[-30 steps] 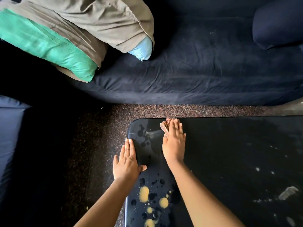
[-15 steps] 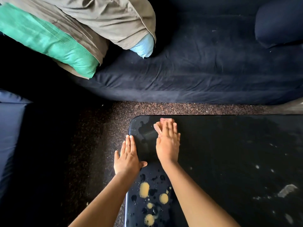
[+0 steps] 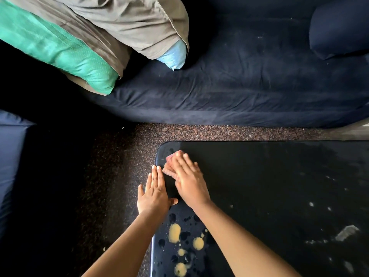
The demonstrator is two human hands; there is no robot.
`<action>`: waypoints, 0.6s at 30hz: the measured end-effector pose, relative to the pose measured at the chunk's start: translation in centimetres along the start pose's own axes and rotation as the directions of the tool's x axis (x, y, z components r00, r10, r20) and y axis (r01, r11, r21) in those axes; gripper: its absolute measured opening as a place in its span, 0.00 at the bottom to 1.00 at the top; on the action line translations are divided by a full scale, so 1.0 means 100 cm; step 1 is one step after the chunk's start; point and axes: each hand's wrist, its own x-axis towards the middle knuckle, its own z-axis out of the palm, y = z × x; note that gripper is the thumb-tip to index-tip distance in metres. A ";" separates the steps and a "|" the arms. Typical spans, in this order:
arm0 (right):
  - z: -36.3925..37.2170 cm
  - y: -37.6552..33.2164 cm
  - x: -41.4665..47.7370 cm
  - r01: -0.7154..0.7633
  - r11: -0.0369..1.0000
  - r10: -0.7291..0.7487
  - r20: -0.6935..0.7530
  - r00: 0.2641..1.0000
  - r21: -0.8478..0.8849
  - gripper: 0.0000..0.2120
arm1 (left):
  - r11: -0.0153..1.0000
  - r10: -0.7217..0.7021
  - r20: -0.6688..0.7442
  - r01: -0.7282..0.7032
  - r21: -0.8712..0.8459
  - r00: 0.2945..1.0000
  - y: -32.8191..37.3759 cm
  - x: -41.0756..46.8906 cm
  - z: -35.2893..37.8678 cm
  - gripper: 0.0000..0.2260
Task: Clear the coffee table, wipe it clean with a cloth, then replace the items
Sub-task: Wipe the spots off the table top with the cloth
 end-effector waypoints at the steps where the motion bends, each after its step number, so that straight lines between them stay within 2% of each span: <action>1: -0.001 0.006 0.001 0.112 0.994 -0.112 0.052 0.992 0.013 0.29 | 1.000 0.000 0.001 0.000 -0.003 1.000 0.000 0.000 0.000 0.48; 2: -0.003 0.016 0.005 0.141 0.990 -0.143 0.068 0.987 0.028 0.29 | 1.000 0.001 0.003 0.000 -0.004 1.000 -0.001 0.000 0.000 0.48; 3: -0.005 0.024 0.011 0.091 0.995 -0.093 0.051 0.994 0.034 0.29 | 1.000 0.000 0.004 0.000 -0.002 1.000 -0.001 -0.001 0.000 0.48; 5: -0.009 0.032 0.030 -0.172 0.984 0.173 -0.025 0.985 0.040 0.30 | 1.000 0.000 0.008 0.000 0.005 1.000 0.000 -0.001 -0.001 0.48; 6: -0.011 0.030 0.039 -0.317 0.947 0.319 -0.051 0.946 0.045 0.30 | 1.000 0.000 0.014 0.000 0.011 1.000 -0.001 -0.002 -0.001 0.48; 7: -0.012 0.025 0.045 -0.421 0.906 0.422 -0.057 0.905 0.034 0.30 | 1.000 -0.001 0.017 0.001 0.013 1.000 0.000 -0.002 -0.002 0.48; 8: -0.013 0.018 0.048 -0.452 0.892 0.452 -0.063 0.890 0.016 0.31 | 1.000 -0.001 0.018 0.000 0.011 1.000 0.000 -0.002 -0.003 0.48; 9: -0.011 0.009 0.049 -0.407 0.913 0.407 -0.057 0.912 0.005 0.31 | 1.000 0.001 0.019 -0.001 0.007 1.000 0.000 -0.001 -0.003 0.48; 11: -0.009 -0.002 0.042 -0.136 0.991 0.135 0.030 0.990 0.011 0.30 | 1.000 0.002 0.017 -0.002 -0.001 1.000 0.001 -0.001 -0.003 0.48; 12: -0.008 -0.002 0.037 0.006 1.000 -0.009 0.089 0.996 0.024 0.30 | 1.000 -0.001 0.015 0.001 -0.008 1.000 0.000 -0.001 -0.002 0.48; 13: -0.009 0.003 0.035 0.087 0.996 -0.091 0.127 0.988 0.034 0.29 | 1.000 -0.004 0.014 0.004 -0.015 1.000 -0.001 -0.001 -0.002 0.48; 14: -0.009 0.012 0.036 0.083 0.996 -0.086 0.119 0.989 0.031 0.30 | 1.000 -0.006 0.012 0.006 -0.017 1.000 -0.001 -0.002 -0.002 0.48; 16: -0.011 0.026 0.038 -0.144 0.989 0.144 -0.001 0.990 0.021 0.30 | 1.000 -0.008 0.002 0.008 -0.008 1.000 -0.001 -0.003 -0.001 0.47; 18: -0.013 0.027 0.041 -0.415 0.909 0.417 -0.065 0.907 0.044 0.31 | 1.000 -0.005 0.001 0.005 -0.007 1.000 0.000 -0.003 -0.001 0.47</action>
